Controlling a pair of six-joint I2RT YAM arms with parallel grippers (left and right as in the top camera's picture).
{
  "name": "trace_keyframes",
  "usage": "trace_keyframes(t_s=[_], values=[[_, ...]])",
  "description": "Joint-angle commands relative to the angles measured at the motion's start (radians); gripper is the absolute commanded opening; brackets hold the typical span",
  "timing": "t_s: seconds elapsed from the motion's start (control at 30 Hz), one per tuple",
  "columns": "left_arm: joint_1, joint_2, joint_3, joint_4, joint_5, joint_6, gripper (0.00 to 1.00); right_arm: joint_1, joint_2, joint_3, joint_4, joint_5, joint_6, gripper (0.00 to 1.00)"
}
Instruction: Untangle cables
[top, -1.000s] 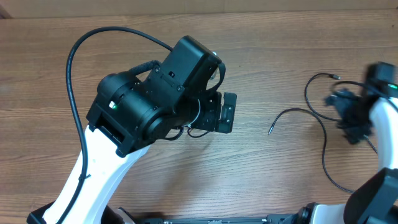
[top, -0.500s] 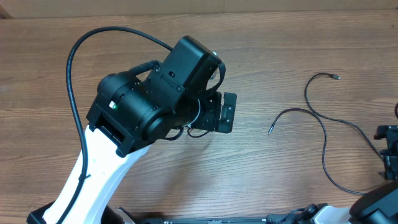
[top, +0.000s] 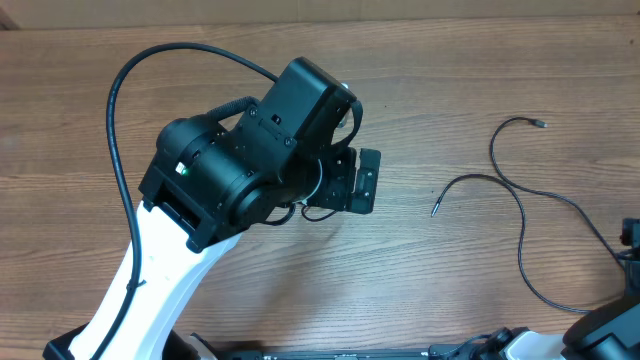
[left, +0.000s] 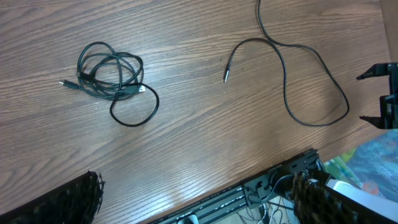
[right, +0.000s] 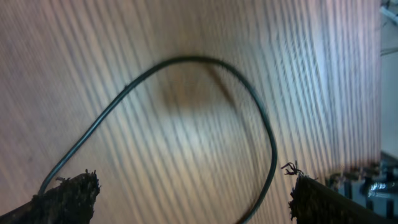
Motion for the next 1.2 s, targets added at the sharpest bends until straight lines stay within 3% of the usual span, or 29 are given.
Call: trace_keyframes(t_s=[0.0, 0.8, 1.07, 1.17], values=[[0.003, 0.010, -0.004, -0.002, -0.004, 0.014, 1.00, -0.005, -0.005, -0.061, 0.029, 0.088, 0.019, 1.00], [0.003, 0.010, -0.004, -0.002, -0.004, 0.067, 0.99, -0.008, -0.005, -0.305, 0.198, 0.080, 0.045, 1.00], [0.003, 0.010, -0.004, -0.002, -0.004, 0.067, 1.00, -0.008, -0.005, -0.406, 0.294, 0.079, 0.045, 0.67], [0.003, 0.010, -0.004, -0.002, -0.004, 0.067, 1.00, -0.007, -0.005, -0.414, 0.328, 0.060, 0.044, 0.45]])
